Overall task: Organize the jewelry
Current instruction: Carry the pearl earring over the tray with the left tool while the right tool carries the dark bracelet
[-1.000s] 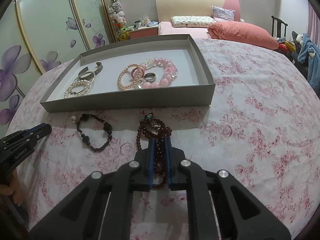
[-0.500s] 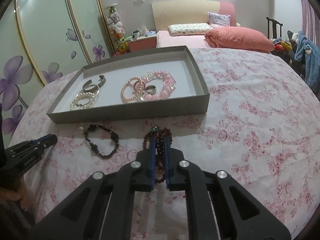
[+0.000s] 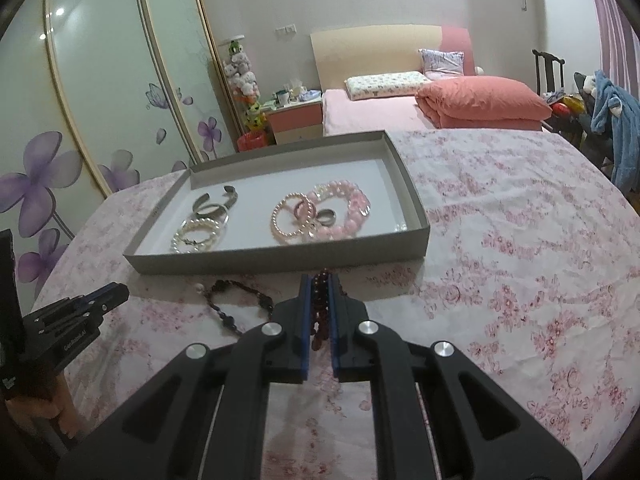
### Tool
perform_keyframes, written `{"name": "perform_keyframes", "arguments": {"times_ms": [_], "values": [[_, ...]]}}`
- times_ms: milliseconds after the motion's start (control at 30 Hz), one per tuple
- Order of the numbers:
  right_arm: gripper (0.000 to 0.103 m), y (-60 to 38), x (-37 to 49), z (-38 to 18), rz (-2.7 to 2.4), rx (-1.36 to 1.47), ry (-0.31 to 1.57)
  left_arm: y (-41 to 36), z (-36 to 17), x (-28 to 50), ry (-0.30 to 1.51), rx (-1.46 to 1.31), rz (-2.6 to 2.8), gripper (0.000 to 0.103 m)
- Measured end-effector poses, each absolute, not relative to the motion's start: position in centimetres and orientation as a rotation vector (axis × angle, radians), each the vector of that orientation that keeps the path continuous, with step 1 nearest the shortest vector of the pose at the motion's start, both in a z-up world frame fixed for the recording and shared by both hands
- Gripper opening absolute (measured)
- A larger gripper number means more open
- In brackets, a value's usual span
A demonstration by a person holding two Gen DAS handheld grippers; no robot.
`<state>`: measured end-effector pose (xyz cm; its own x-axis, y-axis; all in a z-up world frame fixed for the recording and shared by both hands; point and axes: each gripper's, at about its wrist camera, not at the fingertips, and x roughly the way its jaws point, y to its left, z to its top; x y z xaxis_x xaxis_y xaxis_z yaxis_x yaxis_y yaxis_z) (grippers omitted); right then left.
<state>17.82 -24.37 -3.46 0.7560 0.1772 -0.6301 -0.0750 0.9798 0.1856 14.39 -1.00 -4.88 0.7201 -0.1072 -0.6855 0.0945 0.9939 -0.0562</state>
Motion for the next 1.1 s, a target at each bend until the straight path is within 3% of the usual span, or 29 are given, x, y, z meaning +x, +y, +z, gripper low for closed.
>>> {"name": "perform_keyframes", "arguments": {"times_ms": [1100], "values": [[0.009,-20.0,15.2,4.1,0.125,0.024,0.274,-4.0,0.8,12.5,0.402,0.021,-0.09,0.014]]}}
